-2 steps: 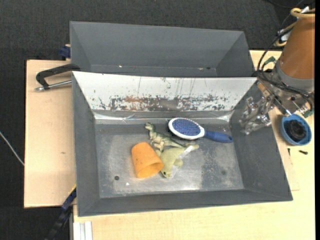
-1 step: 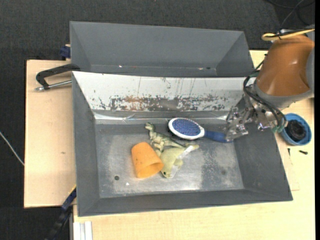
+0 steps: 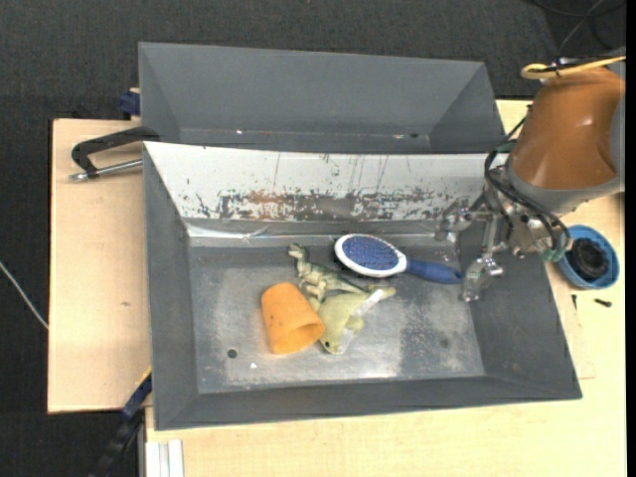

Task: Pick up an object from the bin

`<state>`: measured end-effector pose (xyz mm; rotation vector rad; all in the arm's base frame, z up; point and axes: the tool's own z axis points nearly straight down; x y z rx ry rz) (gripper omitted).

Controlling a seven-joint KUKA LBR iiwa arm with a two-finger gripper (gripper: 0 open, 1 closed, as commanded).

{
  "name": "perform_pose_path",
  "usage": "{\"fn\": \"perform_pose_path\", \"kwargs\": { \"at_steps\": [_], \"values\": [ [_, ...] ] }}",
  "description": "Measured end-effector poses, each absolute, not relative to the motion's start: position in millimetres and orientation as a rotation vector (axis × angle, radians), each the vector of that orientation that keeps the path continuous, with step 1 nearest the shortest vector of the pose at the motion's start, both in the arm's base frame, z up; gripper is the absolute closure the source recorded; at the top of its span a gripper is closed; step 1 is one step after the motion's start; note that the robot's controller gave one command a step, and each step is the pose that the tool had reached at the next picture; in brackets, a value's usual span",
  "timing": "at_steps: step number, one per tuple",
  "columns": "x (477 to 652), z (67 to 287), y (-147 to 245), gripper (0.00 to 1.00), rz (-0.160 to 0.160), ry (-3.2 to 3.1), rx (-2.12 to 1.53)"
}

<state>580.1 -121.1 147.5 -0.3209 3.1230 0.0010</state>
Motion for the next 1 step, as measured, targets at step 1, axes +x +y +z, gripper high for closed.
{"fn": "perform_pose_path", "kwargs": {
  "at_steps": [1],
  "values": [
    [592.1, 67.9, -124.9, 0.0, 0.003, 3.123, -0.316]
  ]
}}
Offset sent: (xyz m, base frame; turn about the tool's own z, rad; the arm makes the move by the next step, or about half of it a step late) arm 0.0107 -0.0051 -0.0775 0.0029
